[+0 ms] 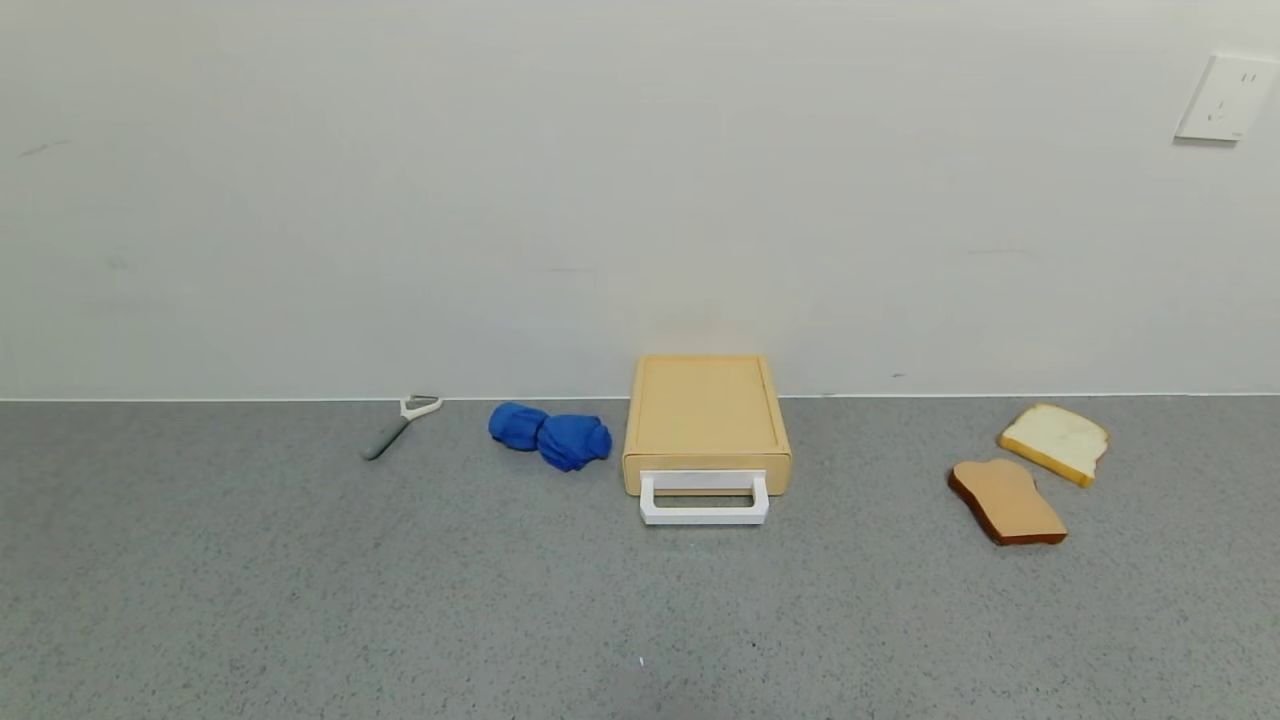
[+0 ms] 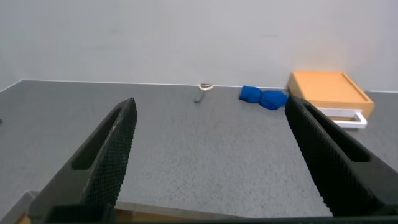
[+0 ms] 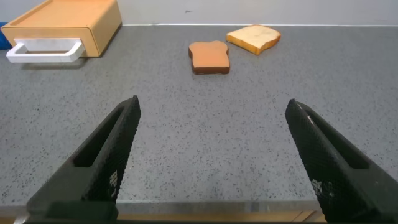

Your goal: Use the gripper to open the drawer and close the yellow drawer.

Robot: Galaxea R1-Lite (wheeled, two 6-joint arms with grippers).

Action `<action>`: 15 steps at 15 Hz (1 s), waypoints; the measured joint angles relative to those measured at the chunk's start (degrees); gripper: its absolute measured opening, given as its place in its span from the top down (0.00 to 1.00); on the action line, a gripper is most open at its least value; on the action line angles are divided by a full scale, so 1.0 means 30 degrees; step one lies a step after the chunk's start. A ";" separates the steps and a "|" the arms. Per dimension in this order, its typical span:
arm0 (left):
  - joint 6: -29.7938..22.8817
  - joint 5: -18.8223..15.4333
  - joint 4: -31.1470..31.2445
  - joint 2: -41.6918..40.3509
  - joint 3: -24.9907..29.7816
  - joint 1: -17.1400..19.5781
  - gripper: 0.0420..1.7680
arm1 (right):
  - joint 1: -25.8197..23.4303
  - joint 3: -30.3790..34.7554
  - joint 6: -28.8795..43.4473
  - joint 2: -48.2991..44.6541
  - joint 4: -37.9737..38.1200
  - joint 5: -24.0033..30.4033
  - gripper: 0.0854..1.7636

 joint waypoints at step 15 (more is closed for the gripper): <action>-0.0240 -0.4043 -1.4194 -0.3222 1.7595 0.0203 0.03 | -0.0008 0.0000 -0.0008 0.0000 0.0000 -0.0008 0.03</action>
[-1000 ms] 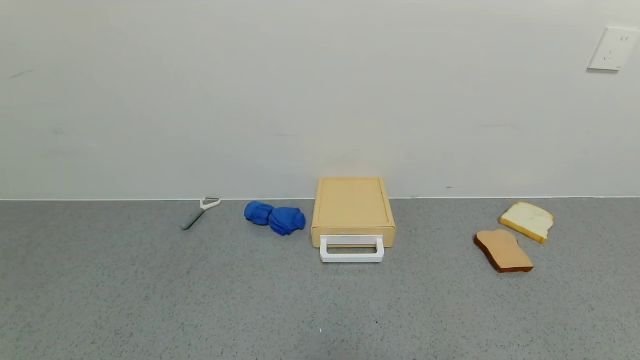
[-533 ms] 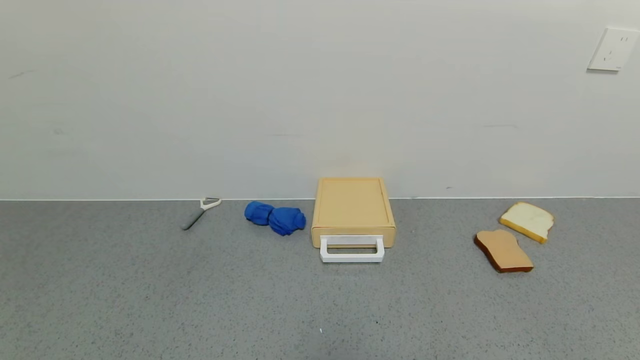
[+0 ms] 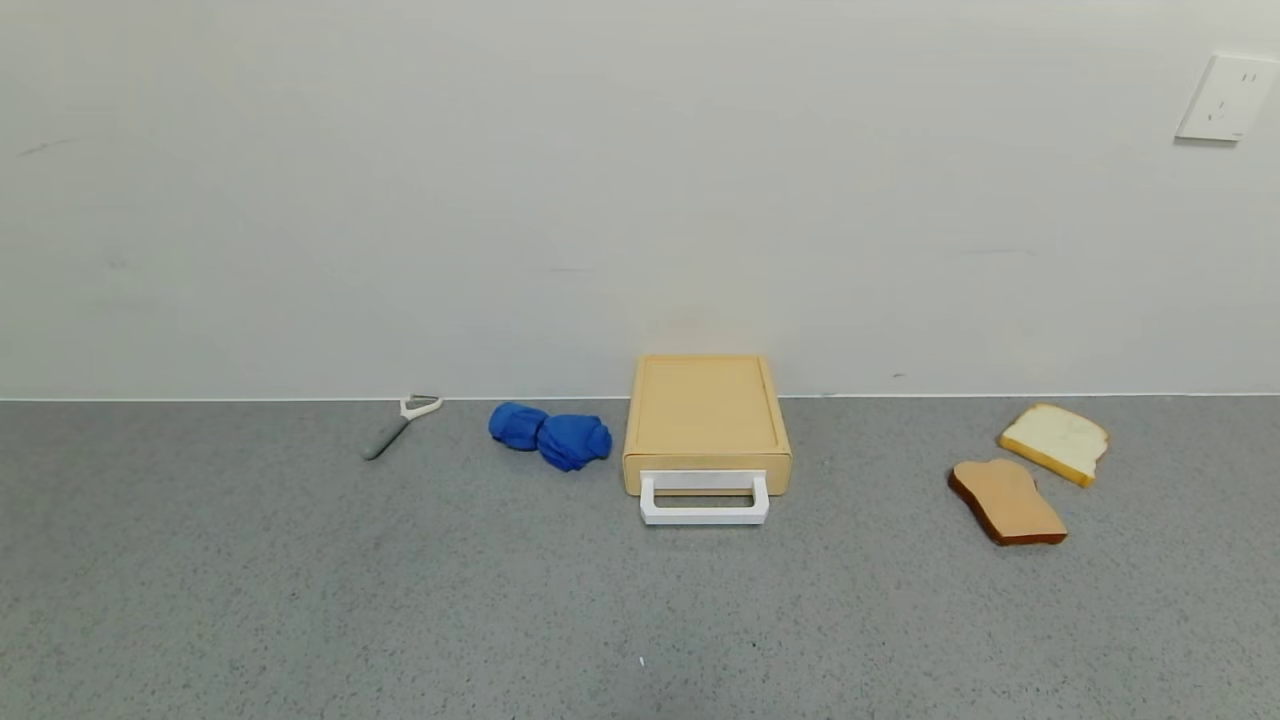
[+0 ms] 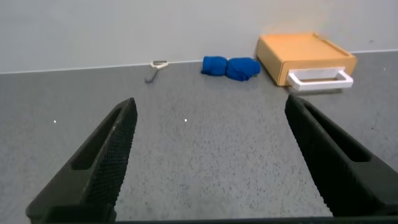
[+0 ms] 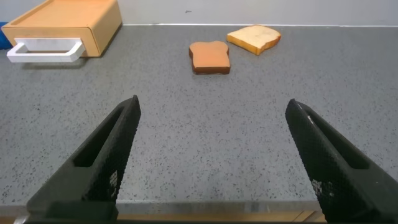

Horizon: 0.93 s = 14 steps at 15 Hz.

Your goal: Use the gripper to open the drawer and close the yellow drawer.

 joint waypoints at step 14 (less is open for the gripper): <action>0.0378 0.0284 0.0553 -0.0016 0.2040 0.0000 0.03 | 0.0000 0.0000 0.0008 0.0000 0.0000 -0.0008 0.03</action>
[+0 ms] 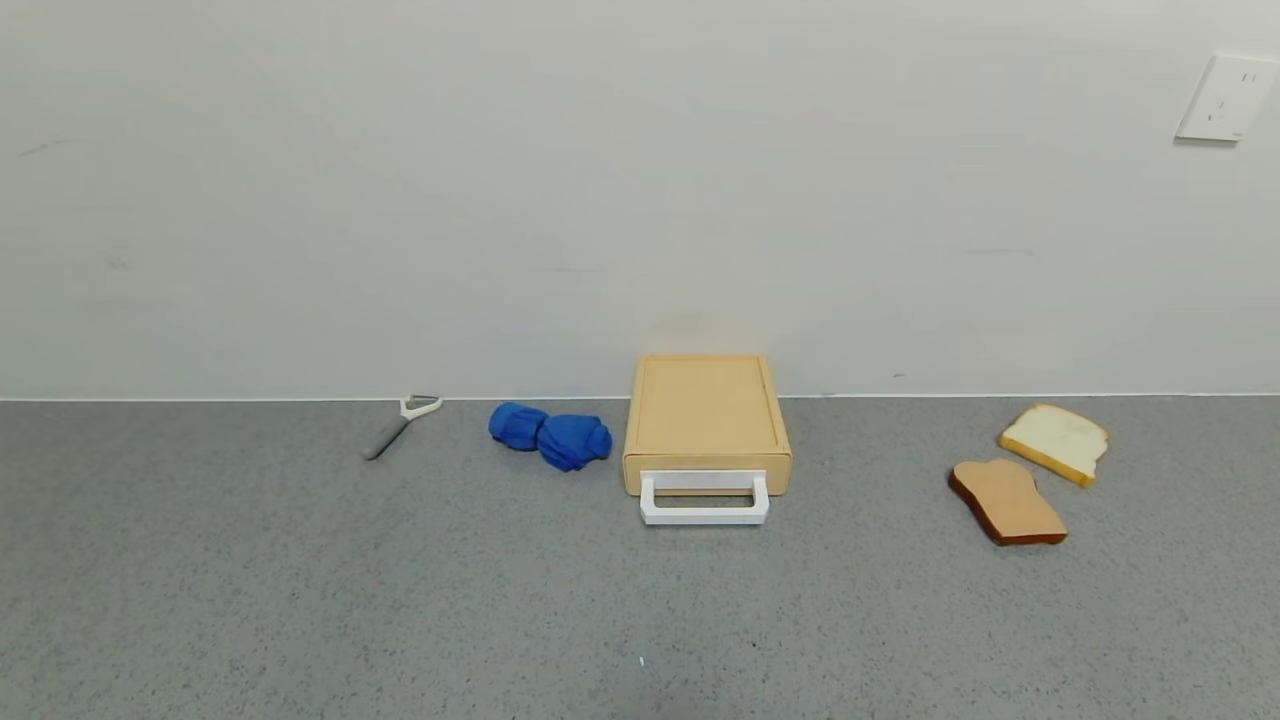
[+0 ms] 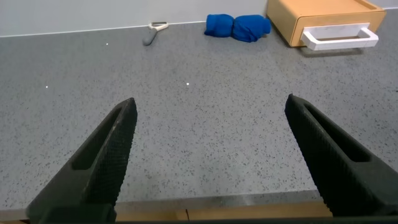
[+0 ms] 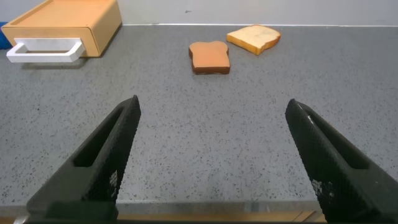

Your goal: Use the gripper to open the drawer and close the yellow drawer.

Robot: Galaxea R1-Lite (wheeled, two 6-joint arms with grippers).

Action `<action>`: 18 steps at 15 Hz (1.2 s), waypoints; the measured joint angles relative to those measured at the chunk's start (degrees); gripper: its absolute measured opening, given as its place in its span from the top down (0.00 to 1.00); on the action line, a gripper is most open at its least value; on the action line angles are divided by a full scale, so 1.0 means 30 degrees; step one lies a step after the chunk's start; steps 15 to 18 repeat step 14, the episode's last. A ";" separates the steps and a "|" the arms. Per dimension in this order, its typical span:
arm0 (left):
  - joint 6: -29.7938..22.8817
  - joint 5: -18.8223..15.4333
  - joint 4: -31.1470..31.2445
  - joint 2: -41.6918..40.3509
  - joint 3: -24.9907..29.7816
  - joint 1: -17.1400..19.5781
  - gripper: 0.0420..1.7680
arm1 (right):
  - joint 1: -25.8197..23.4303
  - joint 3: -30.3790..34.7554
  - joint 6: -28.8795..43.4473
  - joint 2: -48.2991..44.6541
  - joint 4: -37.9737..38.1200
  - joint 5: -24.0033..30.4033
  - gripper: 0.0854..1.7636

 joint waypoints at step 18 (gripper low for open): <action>0.0000 0.0004 0.0008 0.0000 0.0000 0.0000 0.03 | 0.0016 0.0000 -0.0008 0.0000 0.0000 0.0000 0.03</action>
